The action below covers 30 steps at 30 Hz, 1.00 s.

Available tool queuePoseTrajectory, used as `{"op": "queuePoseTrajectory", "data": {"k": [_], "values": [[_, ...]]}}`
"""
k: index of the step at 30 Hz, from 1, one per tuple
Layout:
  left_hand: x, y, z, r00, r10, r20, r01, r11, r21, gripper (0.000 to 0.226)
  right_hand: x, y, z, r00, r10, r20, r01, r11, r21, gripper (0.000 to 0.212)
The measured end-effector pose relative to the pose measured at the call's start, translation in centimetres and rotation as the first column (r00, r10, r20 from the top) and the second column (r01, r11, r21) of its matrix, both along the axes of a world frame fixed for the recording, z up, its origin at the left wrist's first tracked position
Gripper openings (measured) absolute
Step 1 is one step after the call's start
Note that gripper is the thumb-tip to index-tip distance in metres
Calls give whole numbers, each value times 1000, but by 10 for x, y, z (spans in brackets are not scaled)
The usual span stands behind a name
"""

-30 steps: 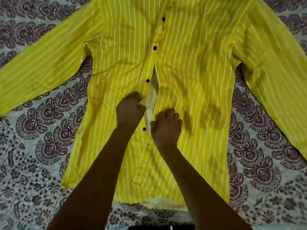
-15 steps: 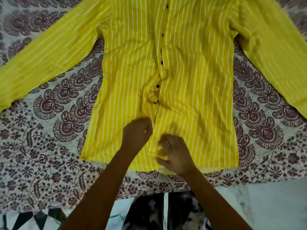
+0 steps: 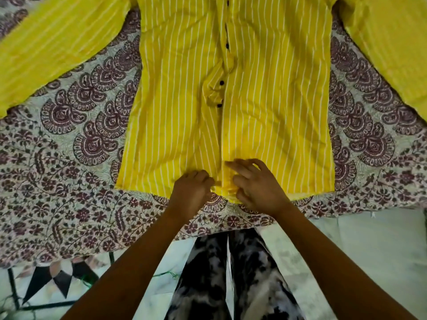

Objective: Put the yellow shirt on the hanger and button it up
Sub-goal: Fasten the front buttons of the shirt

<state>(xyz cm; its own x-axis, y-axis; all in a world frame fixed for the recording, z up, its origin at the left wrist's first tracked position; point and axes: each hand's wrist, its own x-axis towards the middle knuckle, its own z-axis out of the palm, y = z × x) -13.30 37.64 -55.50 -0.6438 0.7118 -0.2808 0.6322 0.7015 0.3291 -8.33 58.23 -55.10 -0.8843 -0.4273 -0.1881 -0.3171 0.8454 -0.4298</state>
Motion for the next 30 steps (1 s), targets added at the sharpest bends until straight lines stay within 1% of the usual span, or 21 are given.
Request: {"op": "queuePoseTrajectory", "data": {"k": [1, 2, 3, 4, 6, 8, 10, 12, 14, 16, 18, 19, 20, 21, 23, 25, 27, 28, 30], "values": [[-2, -4, 0, 998, 33, 59, -37, 997, 72, 15, 6, 2, 3, 999, 40, 17, -40, 999, -35, 25], [-6, -8, 1, 987, 57, 152, -76, 989, 126, 15, 11, 3, 4, 998, 49, 44, -46, 996, -81, 31], [-10, -12, 2, 969, 59, 241, -100, 981, 164, 20, 18, 4, 6, 996, 35, 85, -23, 991, -133, 36], [-16, -17, 4, 948, 46, 315, -105, 979, 175, 24, 24, 4, 6, 990, 3, 139, 23, 982, -188, 37], [-26, -27, 9, 931, -5, 365, -53, 987, 149, 27, 31, 2, 6, 965, -94, 243, 167, 940, -299, 26], [-31, -33, 11, 926, -75, 369, 50, 996, 76, 27, 32, 1, 6, 938, -183, 294, 285, 890, -356, 16], [-29, -33, 10, 947, -108, 302, 108, 994, 17, 25, 28, -3, 6, 934, -234, 271, 321, 881, -347, 14], [-24, -26, 9, 972, -94, 215, 100, 995, -15, 29, 25, -6, 6, 938, -273, 215, 330, 893, -306, 16], [-17, -11, 7, 983, -89, 159, 89, 996, 7, 35, 24, -8, 2, 938, -304, 164, 337, 912, -236, 22], [-9, 7, 3, 979, -154, 130, 151, 988, 33, 45, 27, -7, -1, 930, -345, 128, 363, 914, -178, 27], [-1, 20, -1, 970, -218, 105, 219, 976, -1, 60, 31, -6, -1, 913, -393, 112, 407, 897, -173, 25], [1, 24, -4, 970, -225, 93, 227, 974, -13, 60, 33, -5, 0, 899, -423, 110, 437, 881, -180, 26], [4, 26, -4, 971, -220, 93, 223, 975, -18, 55, 35, -3, 2, 883, -455, 115, 469, 864, -186, 26], [4, 26, -4, 975, -207, 81, 207, 978, 5, 43, 37, -1, 3, 870, -477, 123, 492, 849, -191, 24], [4, 21, -2, 985, -146, 90, 136, 985, 104, 17, 40, 2, 6, 871, -474, 127, 491, 848, -200, 18], [2, 13, 2, 986, -78, 149, 42, 972, 230, 15, 42, 4, 8, 894, -433, 112, 447, 869, -211, 16], [-1, 4, 8, 978, -62, 197, 1, 956, 293, 12, 43, 2, 10, 916, -395, 75, 402, 890, -217, 17], [-3, -1, 12, 978, -76, 196, 13, 952, 305, 10, 44, 1, 12, 920, -388, 57, 391, 892, -226, 19], [-4, -10, 15, 974, -167, 152, 116, 947, 300, 9, 44, -5, 17, 924, -377, 65, 380, 887, -261, 21]]}}
